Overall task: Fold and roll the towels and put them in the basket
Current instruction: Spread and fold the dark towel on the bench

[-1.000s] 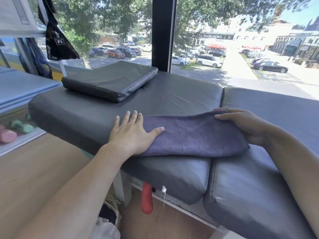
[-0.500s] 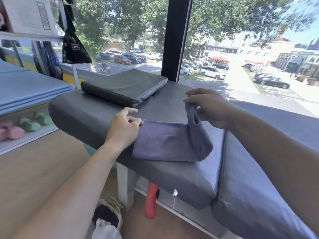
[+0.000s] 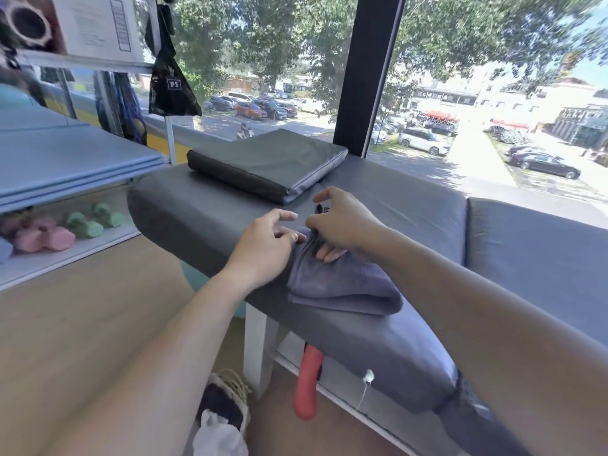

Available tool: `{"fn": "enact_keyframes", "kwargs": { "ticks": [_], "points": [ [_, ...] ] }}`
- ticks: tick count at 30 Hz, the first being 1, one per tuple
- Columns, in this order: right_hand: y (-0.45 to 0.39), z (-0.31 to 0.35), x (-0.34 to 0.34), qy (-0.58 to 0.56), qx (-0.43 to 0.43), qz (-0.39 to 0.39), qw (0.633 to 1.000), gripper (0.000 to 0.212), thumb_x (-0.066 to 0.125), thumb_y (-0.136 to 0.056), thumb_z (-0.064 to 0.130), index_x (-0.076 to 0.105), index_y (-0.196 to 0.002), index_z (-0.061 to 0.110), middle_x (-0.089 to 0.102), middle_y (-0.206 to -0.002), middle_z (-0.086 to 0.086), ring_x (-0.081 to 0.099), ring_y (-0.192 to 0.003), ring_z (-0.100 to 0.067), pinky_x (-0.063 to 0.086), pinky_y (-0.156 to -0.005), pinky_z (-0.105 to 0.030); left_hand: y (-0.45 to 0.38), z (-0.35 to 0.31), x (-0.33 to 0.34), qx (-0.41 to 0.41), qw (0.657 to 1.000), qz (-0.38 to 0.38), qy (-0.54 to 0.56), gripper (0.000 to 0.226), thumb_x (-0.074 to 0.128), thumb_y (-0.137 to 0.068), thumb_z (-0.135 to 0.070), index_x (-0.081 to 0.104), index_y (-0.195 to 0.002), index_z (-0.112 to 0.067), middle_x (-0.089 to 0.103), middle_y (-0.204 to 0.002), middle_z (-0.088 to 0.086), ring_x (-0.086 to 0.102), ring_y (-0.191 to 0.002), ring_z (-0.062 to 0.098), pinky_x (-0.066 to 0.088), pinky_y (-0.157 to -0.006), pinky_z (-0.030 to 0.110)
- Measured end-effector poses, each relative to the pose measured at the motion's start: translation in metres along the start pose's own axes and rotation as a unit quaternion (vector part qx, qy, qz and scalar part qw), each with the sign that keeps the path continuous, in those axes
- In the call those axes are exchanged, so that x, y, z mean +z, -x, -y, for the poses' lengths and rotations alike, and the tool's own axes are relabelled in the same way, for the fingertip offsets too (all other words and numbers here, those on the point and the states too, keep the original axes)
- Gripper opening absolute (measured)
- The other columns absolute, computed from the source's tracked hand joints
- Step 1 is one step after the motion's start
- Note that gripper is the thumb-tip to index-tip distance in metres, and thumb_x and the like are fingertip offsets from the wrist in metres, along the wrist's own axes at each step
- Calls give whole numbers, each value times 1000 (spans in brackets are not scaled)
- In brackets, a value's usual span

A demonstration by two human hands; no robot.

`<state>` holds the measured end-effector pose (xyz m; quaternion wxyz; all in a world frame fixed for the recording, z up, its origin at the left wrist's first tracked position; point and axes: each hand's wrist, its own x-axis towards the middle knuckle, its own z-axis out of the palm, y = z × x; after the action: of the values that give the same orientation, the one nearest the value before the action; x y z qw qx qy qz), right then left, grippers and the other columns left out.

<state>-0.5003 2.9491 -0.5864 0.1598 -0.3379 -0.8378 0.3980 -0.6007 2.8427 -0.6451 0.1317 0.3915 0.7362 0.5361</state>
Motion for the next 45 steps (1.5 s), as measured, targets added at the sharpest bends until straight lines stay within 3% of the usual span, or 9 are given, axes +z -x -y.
{"fn": "enact_keyframes", "kwargs": {
  "ticks": [9,13,20,26,29,33,36,40,45],
  "points": [
    [4,-9,-4,-33,-35,43,998,43,58,-99,34,48,-140,23,72,-79,-9,66,-50,-22,54,-45,-30,3,-2,3,7,1000,-14,-11,23,70,-92,-30,63,-113,-31,75,-87,-9,67,-87,7,46,-74,23],
    [8,-21,-24,145,-125,-71,979,27,56,-96,35,59,-123,37,72,-85,12,69,-80,-15,56,-73,-35,6,-2,8,18,999,-33,-34,42,79,-83,-30,61,-121,-31,74,-83,-8,68,-87,9,52,-83,30],
    [44,-66,-20,351,-197,21,915,56,39,-102,54,40,-152,30,44,-155,8,36,-144,-17,24,-120,-31,7,-11,8,-1,994,-56,-95,37,69,-83,-23,62,-119,-31,67,-69,-8,63,-79,13,49,-77,32],
    [48,-71,-18,369,-203,44,906,66,27,-102,59,25,-160,28,23,-166,10,13,-154,-10,5,-125,-28,8,-16,13,172,964,-89,-183,52,66,-80,-4,63,-129,-21,61,-125,-3,54,-121,18,37,-106,22],
    [49,-72,-20,365,-210,63,905,69,25,-102,61,19,-162,27,18,-168,11,8,-154,-9,1,-125,-30,7,-22,19,227,952,-18,-203,44,57,-91,-5,65,-130,-23,61,-138,-8,46,-136,12,24,-120,29],
    [47,-76,-26,308,-173,74,933,71,36,-101,61,21,-161,27,17,-168,12,3,-156,-10,-2,-124,-26,5,-13,25,55,906,134,-398,53,27,-108,-40,24,-159,-29,17,-167,-12,9,-155,11,-2,-125,49],
    [49,-79,-40,278,-90,-17,956,75,43,-94,69,35,-156,28,28,-164,6,18,-153,-19,18,-124,-37,3,-9,23,6,896,134,-423,65,18,-106,-52,7,-162,-21,5,-169,-9,-2,-156,14,-7,-125,49],
    [54,-73,-73,334,46,-80,938,87,40,-75,92,64,-118,21,65,-119,-2,60,-111,-26,49,-93,-42,6,-7,23,3,896,127,-427,67,17,-105,-51,6,-162,-18,4,-170,-7,-7,-156,16,-8,-125,49],
    [59,-71,-69,240,56,57,967,66,63,-71,82,63,-69,16,63,-73,2,57,-71,-18,42,-63,-32,7,-11,23,-8,893,133,-431,67,16,-105,-51,3,-162,-18,1,-170,-6,-11,-156,17,-10,-124,49]
  ]
}}
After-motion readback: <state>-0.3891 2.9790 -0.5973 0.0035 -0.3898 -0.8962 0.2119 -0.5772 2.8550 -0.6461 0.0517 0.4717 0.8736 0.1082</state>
